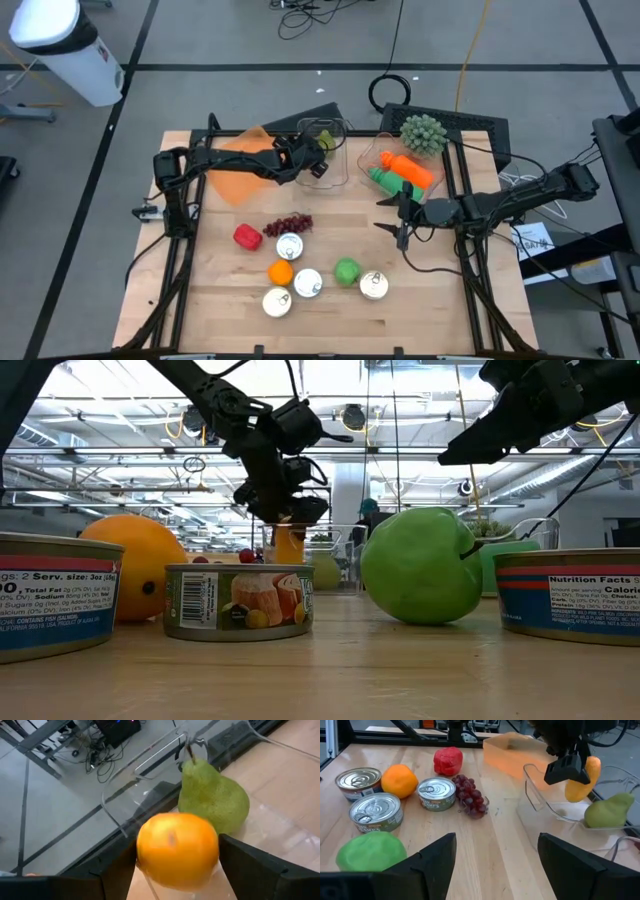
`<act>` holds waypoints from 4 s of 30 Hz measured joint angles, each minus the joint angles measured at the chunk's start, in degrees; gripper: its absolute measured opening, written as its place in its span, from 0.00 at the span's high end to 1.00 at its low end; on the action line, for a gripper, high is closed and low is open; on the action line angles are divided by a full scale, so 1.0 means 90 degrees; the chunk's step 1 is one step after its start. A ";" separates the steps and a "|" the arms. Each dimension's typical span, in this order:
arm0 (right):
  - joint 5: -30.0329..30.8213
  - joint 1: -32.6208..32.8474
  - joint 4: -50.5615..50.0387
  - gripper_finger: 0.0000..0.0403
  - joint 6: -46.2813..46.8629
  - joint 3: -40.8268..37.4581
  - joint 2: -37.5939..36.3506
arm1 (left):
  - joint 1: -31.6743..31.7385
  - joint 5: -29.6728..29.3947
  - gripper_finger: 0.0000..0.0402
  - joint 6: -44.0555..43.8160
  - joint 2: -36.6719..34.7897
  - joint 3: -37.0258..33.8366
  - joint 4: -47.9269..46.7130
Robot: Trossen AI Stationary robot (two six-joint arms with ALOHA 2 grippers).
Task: Pick & Place Food Item
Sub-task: Put the mango into the left transparent bin, then put the green apple into the left transparent bin
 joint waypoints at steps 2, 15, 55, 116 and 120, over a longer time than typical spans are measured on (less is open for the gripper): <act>0.0000 0.0000 0.0000 0.35 0.0002 0.0000 0.0000 | 0.0024 0.0005 0.30 -0.0003 0.0000 0.0000 -0.0017; -0.0672 -0.0001 -0.0002 0.35 0.0371 0.0000 0.0000 | 0.0179 -0.0049 0.28 -0.0377 0.0000 0.0000 -0.0004; -0.1175 0.1287 0.1954 0.35 -0.0645 0.0282 0.3138 | -0.2008 0.1146 0.09 0.0221 -0.2062 -0.0418 0.0145; -0.1467 0.1125 0.0039 0.35 0.0928 0.0767 0.2633 | -0.3284 0.3071 0.11 -0.1348 -0.1335 -0.1889 0.2949; -0.1452 0.1094 0.0042 0.35 0.1000 0.0700 0.2930 | -0.3277 0.3698 0.12 -0.1374 -0.0728 -0.1863 0.3753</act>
